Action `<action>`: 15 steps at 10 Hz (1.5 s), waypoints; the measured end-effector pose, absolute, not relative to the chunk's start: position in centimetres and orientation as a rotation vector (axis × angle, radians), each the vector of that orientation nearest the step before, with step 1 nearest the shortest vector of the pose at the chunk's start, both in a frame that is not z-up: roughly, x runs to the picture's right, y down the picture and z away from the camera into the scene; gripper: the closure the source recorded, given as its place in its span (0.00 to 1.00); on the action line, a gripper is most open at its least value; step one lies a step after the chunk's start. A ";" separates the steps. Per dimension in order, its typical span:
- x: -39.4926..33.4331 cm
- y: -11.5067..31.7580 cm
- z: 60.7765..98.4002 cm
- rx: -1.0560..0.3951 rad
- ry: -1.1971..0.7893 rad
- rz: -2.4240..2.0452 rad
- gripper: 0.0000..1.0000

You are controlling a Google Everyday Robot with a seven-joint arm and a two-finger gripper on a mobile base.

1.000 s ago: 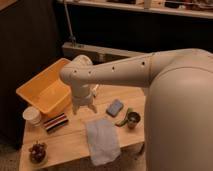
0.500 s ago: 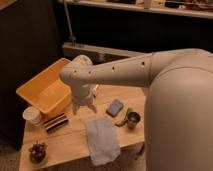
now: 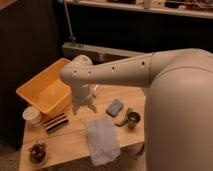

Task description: Place pepper in table surface

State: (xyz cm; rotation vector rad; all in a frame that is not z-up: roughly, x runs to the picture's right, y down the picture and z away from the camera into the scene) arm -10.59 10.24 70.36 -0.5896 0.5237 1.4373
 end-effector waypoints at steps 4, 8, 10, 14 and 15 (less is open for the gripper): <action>-10.3 10.3 70.5 -0.600 0.528 1.451 0.35; -3.7 11.1 73.8 -0.607 0.565 1.602 0.35; 2.4 11.8 75.7 -0.578 0.614 1.699 0.35; 6.4 12.3 77.0 -0.562 0.644 1.780 0.35; 6.8 12.2 77.0 -0.556 0.646 1.783 0.35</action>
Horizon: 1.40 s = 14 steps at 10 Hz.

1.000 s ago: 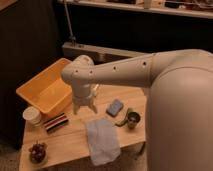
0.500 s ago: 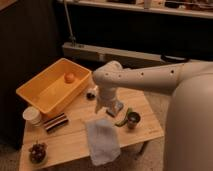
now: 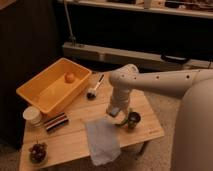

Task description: Place pepper in table surface

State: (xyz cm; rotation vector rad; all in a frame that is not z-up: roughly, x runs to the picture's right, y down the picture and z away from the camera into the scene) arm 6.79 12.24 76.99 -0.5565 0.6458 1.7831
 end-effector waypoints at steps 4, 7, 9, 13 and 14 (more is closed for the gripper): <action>7.7 11.8 77.3 -0.521 0.642 1.769 0.35; 11.7 9.4 80.3 -0.492 0.642 1.794 0.35; 16.6 9.3 83.1 -0.497 0.664 1.830 0.35; 19.3 12.0 86.2 -0.585 0.655 1.854 0.35; 18.6 12.6 86.5 -0.608 0.647 1.854 0.35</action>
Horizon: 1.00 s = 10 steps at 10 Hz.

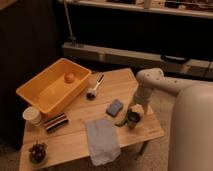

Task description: Place pepper in table surface

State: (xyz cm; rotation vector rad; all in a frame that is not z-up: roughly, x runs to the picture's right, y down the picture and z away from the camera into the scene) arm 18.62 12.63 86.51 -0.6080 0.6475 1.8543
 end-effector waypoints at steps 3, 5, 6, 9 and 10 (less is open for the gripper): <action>16.2 13.8 86.9 -0.665 0.618 1.838 0.35; 14.7 15.1 87.7 -0.687 0.626 1.816 0.39; 14.1 15.5 88.2 -0.691 0.626 1.811 0.45; 14.2 16.1 88.4 -0.693 0.644 1.808 0.78; 14.3 16.1 88.3 -0.693 0.647 1.810 0.86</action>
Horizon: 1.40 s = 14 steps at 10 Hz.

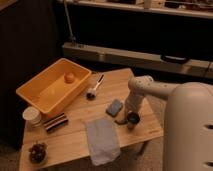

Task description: Place pepper in table surface

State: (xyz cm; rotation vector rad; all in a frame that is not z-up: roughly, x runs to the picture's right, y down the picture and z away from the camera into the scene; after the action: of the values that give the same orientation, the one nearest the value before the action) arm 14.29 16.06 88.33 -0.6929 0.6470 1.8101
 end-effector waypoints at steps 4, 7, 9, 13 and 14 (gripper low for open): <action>13.5 14.4 87.6 -0.656 0.637 1.813 1.00; 13.4 10.7 85.1 -0.609 0.627 1.832 1.00; 11.5 7.6 83.1 -0.604 0.609 1.825 1.00; 8.7 2.7 79.9 -0.592 0.622 1.825 1.00; 8.7 2.2 79.6 -0.597 0.628 1.835 1.00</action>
State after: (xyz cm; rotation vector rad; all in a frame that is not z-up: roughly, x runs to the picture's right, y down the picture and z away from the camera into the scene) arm 8.74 2.21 79.63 -0.5970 0.6281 1.8354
